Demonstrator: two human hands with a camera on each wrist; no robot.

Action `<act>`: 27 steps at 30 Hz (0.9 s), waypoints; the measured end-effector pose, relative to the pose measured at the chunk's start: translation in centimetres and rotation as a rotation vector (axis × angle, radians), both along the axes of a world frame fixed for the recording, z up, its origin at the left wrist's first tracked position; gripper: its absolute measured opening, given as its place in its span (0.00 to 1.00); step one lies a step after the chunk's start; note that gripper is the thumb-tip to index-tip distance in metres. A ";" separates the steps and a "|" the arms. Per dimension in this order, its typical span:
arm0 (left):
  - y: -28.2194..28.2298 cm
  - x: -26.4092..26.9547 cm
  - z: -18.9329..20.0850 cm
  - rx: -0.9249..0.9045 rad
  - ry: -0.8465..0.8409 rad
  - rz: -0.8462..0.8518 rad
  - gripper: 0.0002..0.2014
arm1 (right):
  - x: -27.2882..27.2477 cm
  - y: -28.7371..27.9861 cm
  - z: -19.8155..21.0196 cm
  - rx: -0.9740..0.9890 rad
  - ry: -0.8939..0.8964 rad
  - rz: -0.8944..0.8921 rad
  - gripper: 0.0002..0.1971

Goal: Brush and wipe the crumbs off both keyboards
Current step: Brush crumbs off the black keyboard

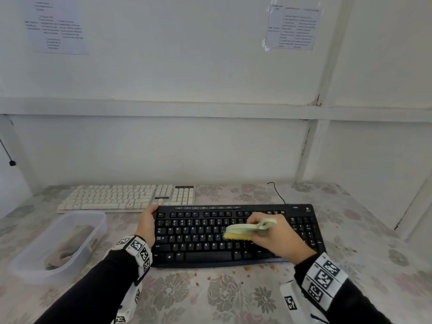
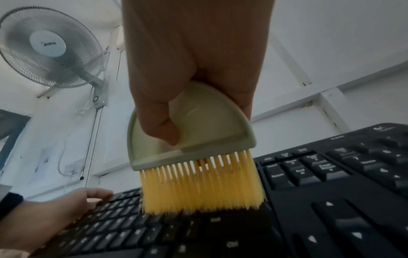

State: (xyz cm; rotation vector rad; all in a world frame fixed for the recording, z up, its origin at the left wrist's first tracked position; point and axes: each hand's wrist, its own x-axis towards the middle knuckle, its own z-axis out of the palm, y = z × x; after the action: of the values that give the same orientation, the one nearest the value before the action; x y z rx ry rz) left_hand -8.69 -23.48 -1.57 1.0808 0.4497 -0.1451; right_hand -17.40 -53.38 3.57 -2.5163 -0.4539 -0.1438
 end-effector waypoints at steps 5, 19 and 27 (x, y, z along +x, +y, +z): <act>0.1 0.0 -0.2 0.019 -0.004 -0.016 0.16 | -0.3 -3.8 -0.9 -0.015 0.011 -0.185 0.14; 0.2 0.3 -0.5 0.066 -0.029 0.020 0.15 | -2.2 -10.8 1.7 -0.189 -0.027 -0.768 0.05; 0.0 0.2 -0.3 0.075 -0.031 0.040 0.17 | -1.5 5.1 3.0 0.152 0.012 -0.080 0.09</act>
State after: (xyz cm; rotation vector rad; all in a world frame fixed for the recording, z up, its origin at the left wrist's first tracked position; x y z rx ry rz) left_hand -8.53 -23.43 -1.89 1.1459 0.4512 -0.0762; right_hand -18.88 -48.29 6.56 -2.3857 -0.3245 -0.1866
